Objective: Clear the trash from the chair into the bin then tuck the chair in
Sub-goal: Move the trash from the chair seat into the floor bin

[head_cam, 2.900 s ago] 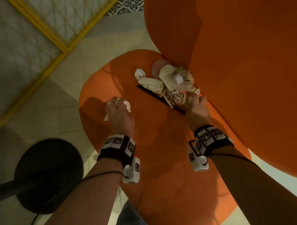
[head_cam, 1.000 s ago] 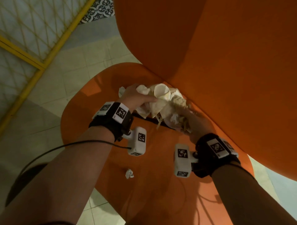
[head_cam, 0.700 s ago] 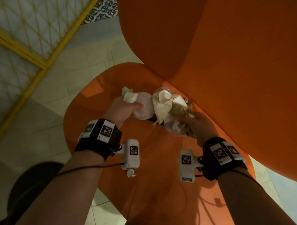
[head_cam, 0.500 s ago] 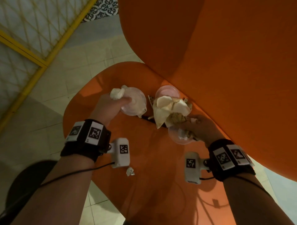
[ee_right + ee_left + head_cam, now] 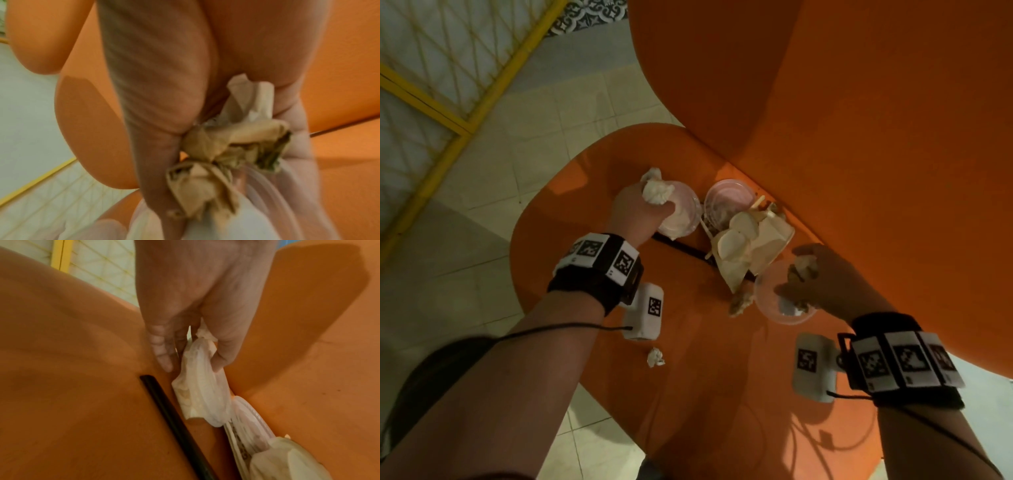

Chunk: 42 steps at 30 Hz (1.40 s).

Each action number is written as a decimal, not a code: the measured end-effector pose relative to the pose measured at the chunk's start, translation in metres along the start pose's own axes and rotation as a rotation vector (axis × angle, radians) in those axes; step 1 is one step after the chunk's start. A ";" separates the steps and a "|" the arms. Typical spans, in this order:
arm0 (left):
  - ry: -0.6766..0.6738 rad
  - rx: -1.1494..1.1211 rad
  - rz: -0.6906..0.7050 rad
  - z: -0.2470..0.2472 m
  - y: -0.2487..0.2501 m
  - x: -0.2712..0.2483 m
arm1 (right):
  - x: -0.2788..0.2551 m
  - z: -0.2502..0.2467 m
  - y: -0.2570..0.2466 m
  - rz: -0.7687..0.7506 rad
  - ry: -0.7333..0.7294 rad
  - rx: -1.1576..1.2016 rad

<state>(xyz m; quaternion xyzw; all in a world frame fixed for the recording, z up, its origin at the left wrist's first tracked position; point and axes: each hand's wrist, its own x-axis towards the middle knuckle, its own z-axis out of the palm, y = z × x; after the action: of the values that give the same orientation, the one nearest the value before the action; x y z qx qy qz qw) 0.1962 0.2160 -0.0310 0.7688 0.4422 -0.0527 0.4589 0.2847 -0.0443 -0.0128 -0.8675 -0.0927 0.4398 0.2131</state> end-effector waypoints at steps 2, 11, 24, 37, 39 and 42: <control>-0.010 -0.088 -0.019 -0.006 0.002 -0.006 | 0.001 -0.001 -0.005 -0.040 0.086 0.114; -0.037 -0.437 -0.212 -0.034 -0.007 -0.074 | 0.055 0.010 -0.030 -0.142 0.083 -0.075; 0.201 -0.377 -0.481 0.059 -0.086 -0.192 | 0.042 0.026 -0.016 -0.159 0.123 -0.365; 0.049 -0.046 -0.446 0.093 -0.089 -0.178 | 0.020 0.023 0.003 0.053 0.102 -0.074; 0.039 -0.173 -0.443 0.093 -0.088 -0.182 | 0.011 0.021 0.005 0.060 0.121 0.018; 0.056 -0.292 -0.418 0.092 -0.089 -0.189 | -0.004 0.020 0.016 0.043 0.157 0.183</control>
<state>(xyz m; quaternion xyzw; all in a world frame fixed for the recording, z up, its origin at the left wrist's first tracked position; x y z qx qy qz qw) 0.0471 0.0440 -0.0506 0.5875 0.6071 -0.0608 0.5315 0.2662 -0.0544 -0.0279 -0.8780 -0.0165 0.3815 0.2887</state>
